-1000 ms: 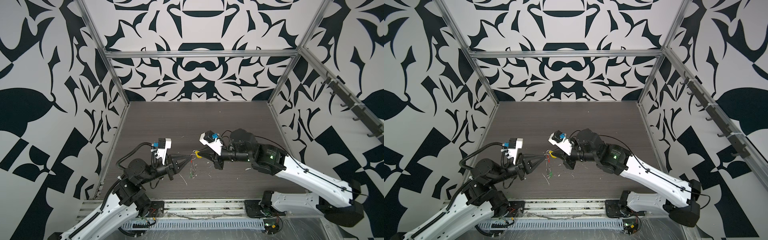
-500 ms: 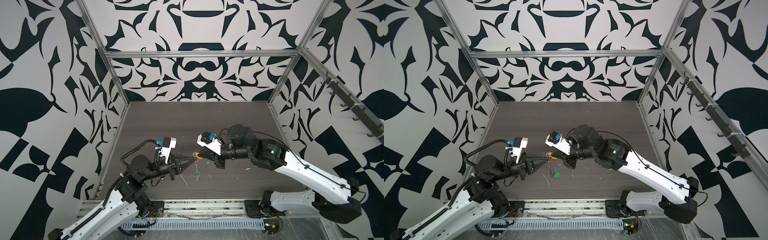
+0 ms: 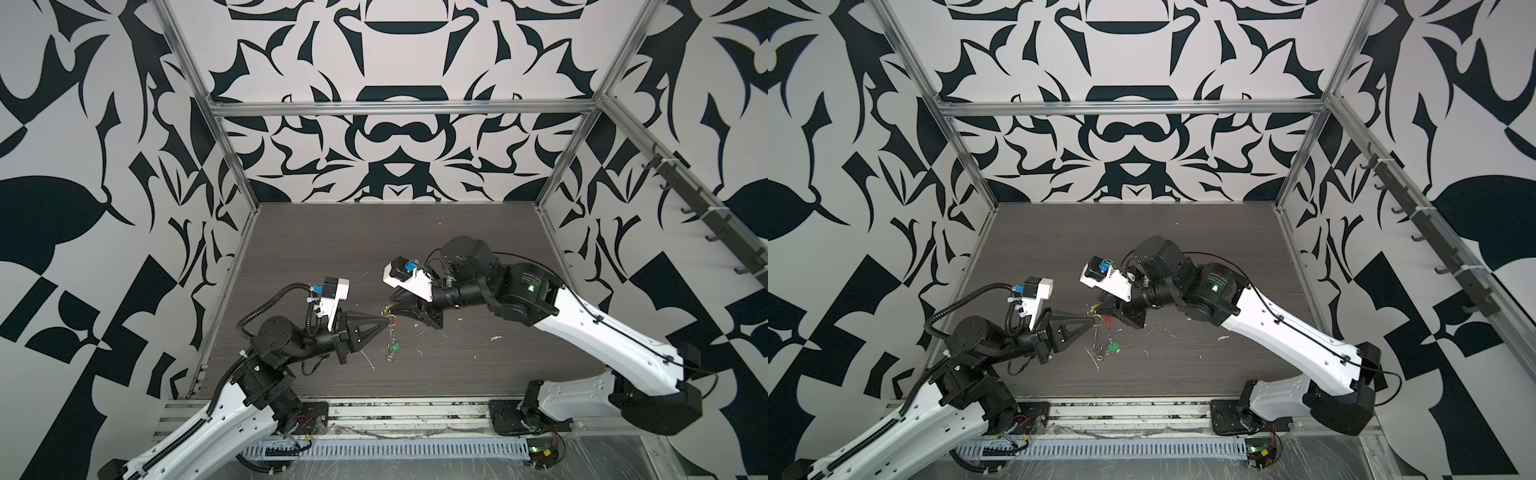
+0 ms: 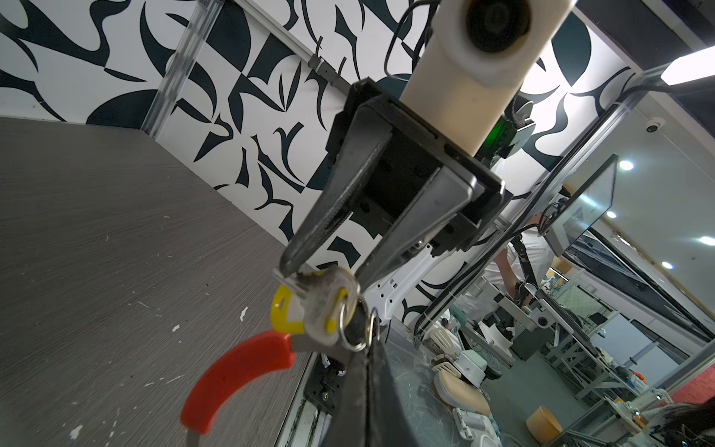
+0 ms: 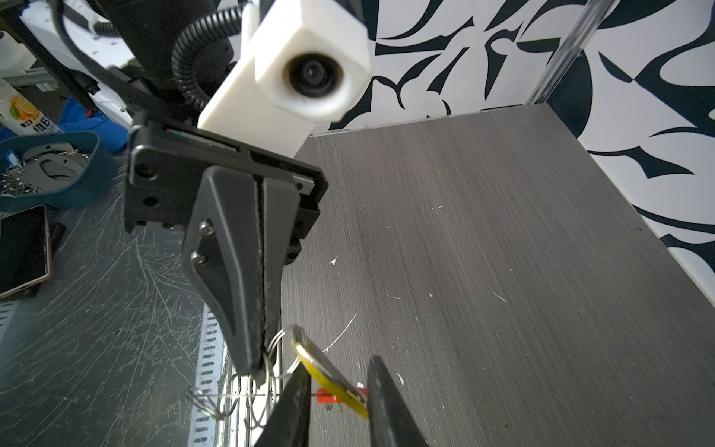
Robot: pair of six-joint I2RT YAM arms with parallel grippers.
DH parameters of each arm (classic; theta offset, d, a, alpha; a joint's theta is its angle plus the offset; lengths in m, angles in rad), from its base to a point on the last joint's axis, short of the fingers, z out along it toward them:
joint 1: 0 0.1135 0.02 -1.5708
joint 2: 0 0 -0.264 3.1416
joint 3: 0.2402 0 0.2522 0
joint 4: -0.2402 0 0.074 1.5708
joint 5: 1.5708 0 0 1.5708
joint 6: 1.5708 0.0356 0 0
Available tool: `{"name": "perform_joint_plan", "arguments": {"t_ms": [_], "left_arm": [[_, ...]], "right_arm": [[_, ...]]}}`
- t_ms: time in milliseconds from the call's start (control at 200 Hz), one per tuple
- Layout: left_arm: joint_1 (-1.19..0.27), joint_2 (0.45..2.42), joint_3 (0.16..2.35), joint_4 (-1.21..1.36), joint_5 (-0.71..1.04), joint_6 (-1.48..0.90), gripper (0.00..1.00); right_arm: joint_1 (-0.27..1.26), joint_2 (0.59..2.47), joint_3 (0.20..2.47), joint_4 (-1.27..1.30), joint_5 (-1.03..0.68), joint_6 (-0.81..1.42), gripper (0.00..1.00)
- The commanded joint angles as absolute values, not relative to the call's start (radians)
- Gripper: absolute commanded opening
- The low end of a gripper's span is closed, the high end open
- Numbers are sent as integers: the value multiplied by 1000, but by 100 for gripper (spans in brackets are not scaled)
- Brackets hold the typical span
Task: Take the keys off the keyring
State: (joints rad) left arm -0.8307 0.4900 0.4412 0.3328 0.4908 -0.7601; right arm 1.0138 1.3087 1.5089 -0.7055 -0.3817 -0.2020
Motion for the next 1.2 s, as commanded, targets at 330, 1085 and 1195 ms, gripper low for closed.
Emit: {"name": "perform_joint_plan", "arguments": {"t_ms": [330, 1085, 1195], "left_arm": [[-836, 538, 278, 826, 441, -834, 0], [-836, 685, 96, 1292, 308, -861, 0], [-836, 631, 88, 1244, 272, -856, 0]], "right_arm": [[1031, 1383, 1656, -707, -389, -202, 29], [1053, 1447, 1752, -680, -254, -92, 34], [1054, 1379, 1669, -549, -180, -11, 36]]}}
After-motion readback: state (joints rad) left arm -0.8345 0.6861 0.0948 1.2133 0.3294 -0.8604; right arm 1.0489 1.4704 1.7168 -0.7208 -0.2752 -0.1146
